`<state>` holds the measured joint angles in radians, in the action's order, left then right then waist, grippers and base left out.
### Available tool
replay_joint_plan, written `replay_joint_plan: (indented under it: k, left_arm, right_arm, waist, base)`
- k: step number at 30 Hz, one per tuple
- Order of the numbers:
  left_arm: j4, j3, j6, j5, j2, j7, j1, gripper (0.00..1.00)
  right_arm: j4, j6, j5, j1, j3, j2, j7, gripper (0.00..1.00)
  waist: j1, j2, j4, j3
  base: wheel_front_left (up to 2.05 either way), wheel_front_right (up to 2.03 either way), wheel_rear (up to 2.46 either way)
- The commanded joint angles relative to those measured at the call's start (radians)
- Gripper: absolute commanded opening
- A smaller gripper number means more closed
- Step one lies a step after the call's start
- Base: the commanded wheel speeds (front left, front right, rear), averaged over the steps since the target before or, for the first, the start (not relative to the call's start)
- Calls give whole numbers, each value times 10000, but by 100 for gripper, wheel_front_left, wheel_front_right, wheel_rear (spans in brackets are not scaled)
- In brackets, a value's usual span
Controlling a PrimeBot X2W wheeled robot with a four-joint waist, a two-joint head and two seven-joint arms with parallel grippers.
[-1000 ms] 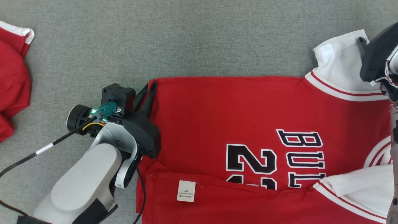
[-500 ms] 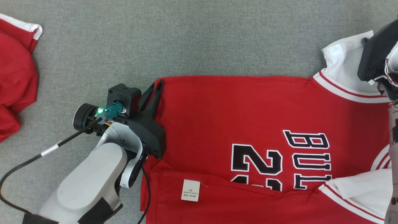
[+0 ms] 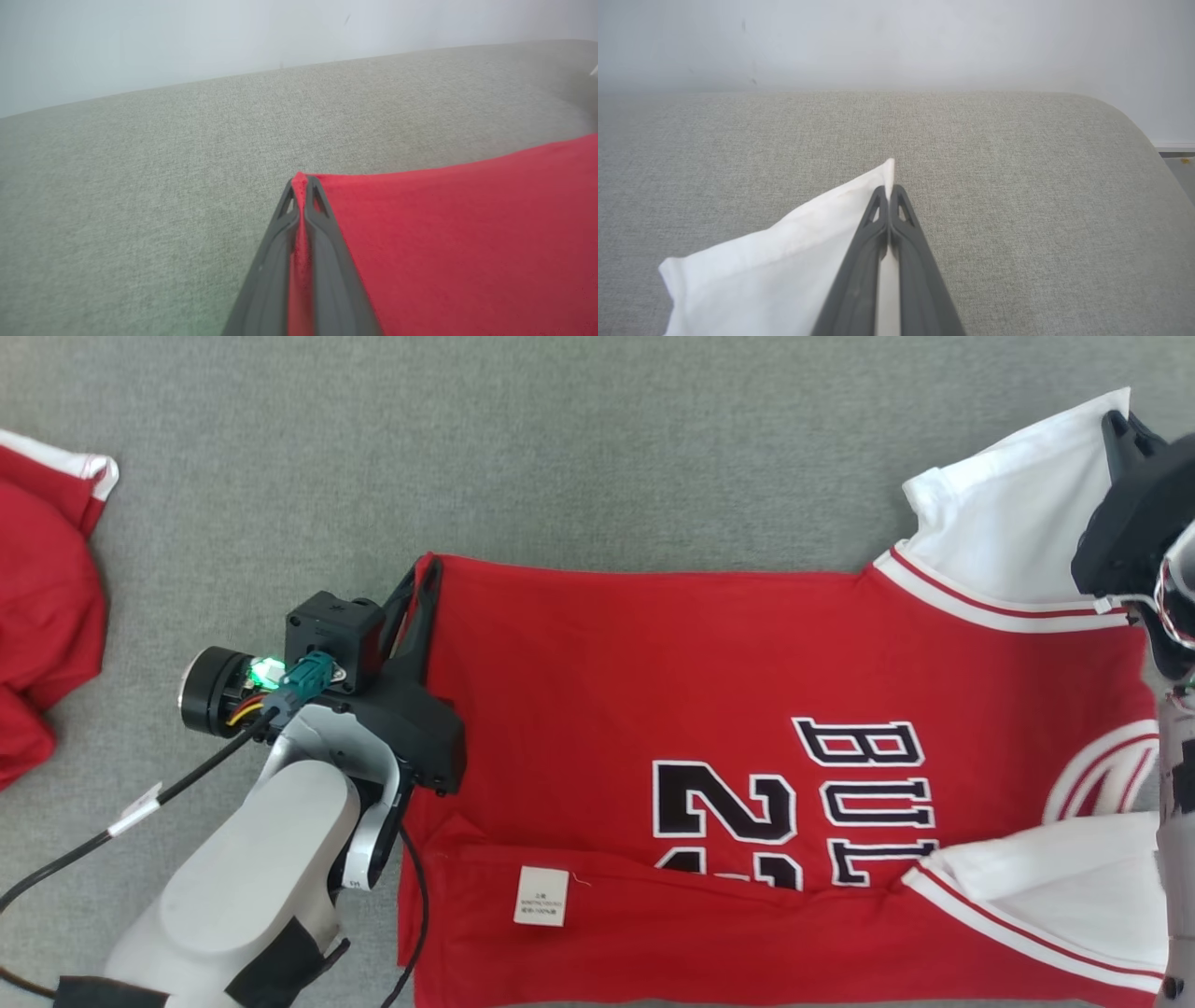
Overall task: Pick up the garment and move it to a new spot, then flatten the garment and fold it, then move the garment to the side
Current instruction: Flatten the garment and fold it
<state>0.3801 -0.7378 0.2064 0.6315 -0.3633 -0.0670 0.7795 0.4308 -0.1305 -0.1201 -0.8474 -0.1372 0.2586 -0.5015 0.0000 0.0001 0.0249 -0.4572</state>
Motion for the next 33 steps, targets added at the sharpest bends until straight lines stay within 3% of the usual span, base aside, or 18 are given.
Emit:
replay_joint_plan:
  k: [1, 15, 25, 33]
  left_arm:
    - [43, 81, 50, -23, -70, -113, 78, 0]
    - [-299, -360, -130, -220, -712, -923, -1371, 0]
    - [-583, -694, -29, -110, -911, -1269, -2673, 0]
    - [-453, -702, 121, -25, -963, -1532, -3243, 0]
  right_arm:
    - [-100, 1, -116, 195, -22, 41, 153, 0]
    - [-2536, 1, -1789, 3311, 481, 138, 327, 0]
    - [-5031, 1, -3077, 6385, 555, 618, -1451, 0]
    - [-6324, 0, -3553, 7857, 378, 523, -2955, 0]
  waist:
    - [0, -1, -190, 257]
    - [0, -1, -560, 1288]
    - [0, -1, -647, 1896]
    - [0, -1, -790, 2358]
  base:
    - [0, 0, 0]
    - [0, 0, 0]
    - [0, 0, 0]
    - [0, 0, 0]
